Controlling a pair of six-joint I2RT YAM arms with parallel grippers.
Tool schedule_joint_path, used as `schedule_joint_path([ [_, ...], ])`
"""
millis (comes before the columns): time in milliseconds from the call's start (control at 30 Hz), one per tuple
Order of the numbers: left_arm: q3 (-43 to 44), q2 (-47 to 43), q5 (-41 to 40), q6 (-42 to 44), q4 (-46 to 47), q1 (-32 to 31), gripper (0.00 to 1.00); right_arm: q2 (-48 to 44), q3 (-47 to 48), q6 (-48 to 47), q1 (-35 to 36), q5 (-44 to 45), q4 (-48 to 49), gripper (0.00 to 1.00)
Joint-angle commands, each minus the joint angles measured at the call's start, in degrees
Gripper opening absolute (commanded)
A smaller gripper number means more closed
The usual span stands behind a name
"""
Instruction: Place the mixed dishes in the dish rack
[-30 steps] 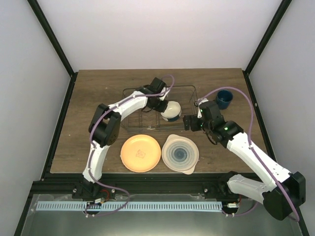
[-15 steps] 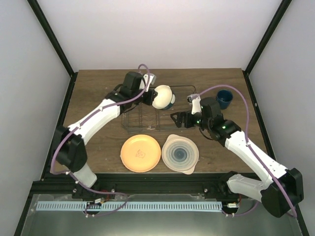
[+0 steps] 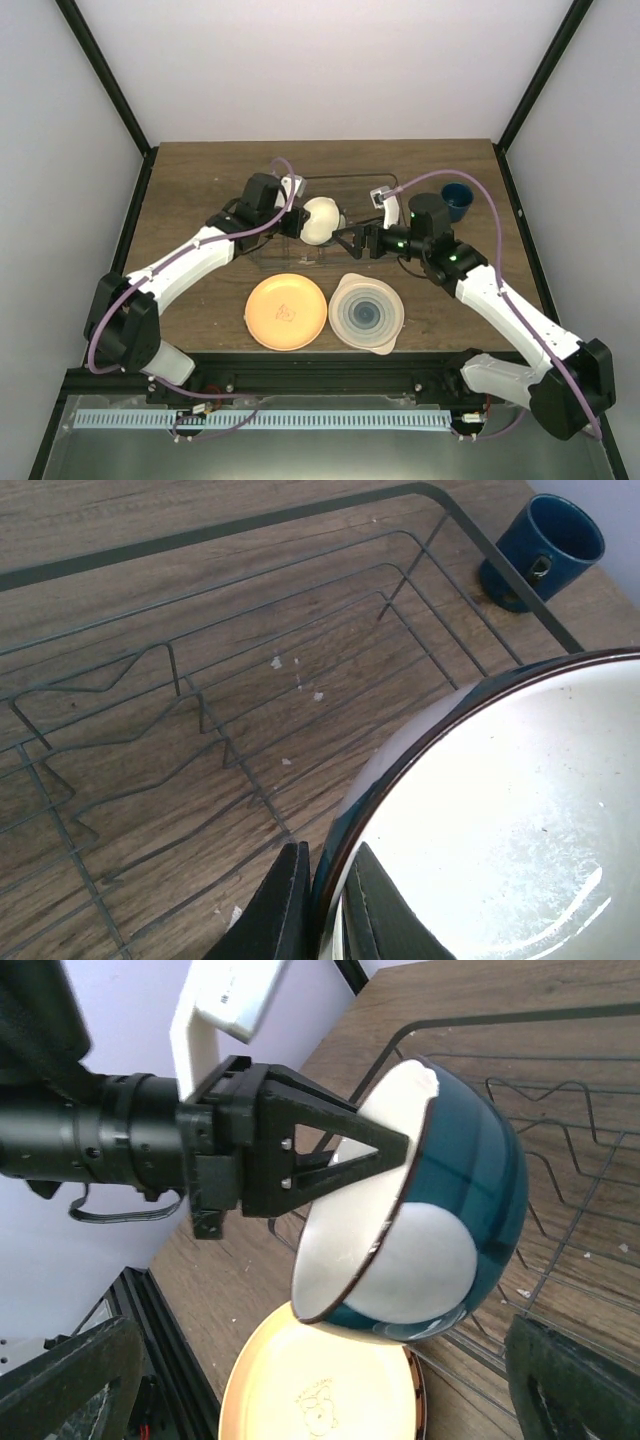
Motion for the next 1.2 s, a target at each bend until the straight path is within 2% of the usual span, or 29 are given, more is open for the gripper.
schedule_joint_path([
  [0, -0.32, -4.45, 0.11, -2.13, 6.37, -1.3, 0.0, 1.63, -0.38, 1.43, -0.58, -0.83, 1.36, 1.0],
  [300, -0.93, -8.12, 0.19, -2.64, 4.64, -2.82, 0.0, 3.15, -1.18, 1.66, -0.76, -0.38, 3.02, 1.0],
  [633, -3.44, -10.36, 0.98, -3.44, 5.0, -3.89, 0.0, 5.56, -3.68, 4.42, -0.78, -8.08, 11.28, 1.0],
  [1167, -4.84, -10.79, 1.42, -5.13, 7.95, -4.24, 0.0, 7.53, -5.68, 6.11, -0.79, -10.79, 15.69, 1.0],
])
